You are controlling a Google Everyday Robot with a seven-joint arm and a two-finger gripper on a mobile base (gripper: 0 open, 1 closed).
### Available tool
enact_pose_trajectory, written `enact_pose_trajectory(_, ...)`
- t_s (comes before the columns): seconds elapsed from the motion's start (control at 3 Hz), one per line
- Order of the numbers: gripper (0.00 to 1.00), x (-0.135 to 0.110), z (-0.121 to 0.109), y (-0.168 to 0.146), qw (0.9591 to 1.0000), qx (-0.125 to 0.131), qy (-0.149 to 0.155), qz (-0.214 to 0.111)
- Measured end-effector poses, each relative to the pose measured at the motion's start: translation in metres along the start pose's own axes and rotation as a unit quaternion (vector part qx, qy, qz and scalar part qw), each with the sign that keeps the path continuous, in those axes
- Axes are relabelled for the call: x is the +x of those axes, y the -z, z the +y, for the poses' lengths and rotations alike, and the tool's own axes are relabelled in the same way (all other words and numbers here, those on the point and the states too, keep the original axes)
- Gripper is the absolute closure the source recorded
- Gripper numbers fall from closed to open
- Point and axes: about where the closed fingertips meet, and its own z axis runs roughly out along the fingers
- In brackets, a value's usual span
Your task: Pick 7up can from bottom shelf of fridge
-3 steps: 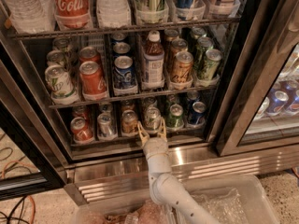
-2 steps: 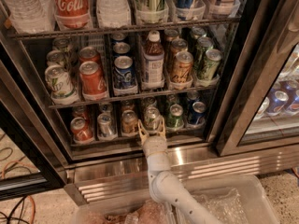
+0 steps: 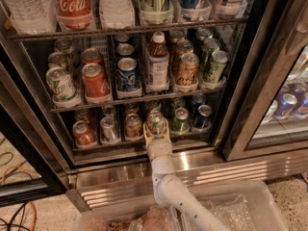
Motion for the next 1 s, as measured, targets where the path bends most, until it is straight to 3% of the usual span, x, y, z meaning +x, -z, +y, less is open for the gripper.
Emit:
enact_pose_trajectory(0.33,0.99,0.002,-0.001,-0.001,1.0000,-0.004,0.004,0.006)
enact_pose_trajectory(1.0,1.00,-0.022,-0.017,-0.007,0.9997,-0.019,0.018,0.004)
